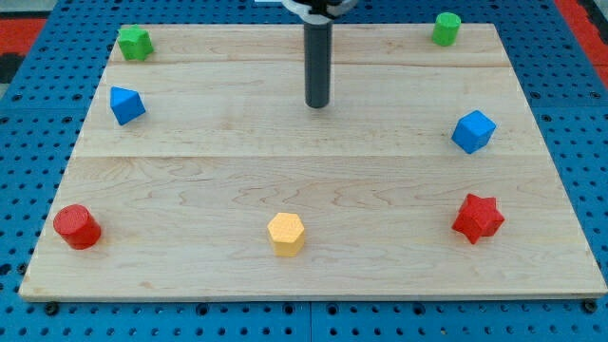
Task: Slightly push the red star to the bottom left side of the board
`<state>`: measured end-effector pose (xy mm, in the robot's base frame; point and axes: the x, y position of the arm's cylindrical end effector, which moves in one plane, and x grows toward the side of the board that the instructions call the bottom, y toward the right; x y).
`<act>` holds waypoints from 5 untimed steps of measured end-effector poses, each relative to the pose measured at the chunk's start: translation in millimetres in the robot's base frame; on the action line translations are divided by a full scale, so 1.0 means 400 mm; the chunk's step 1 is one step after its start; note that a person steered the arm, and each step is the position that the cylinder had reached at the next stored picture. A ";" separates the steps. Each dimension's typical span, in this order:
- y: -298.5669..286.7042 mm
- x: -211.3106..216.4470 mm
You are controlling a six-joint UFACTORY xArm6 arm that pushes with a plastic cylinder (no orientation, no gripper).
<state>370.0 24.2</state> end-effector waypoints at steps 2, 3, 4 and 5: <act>0.349 0.214; 0.516 0.318; 0.553 0.396; 0.325 0.383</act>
<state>523.3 154.2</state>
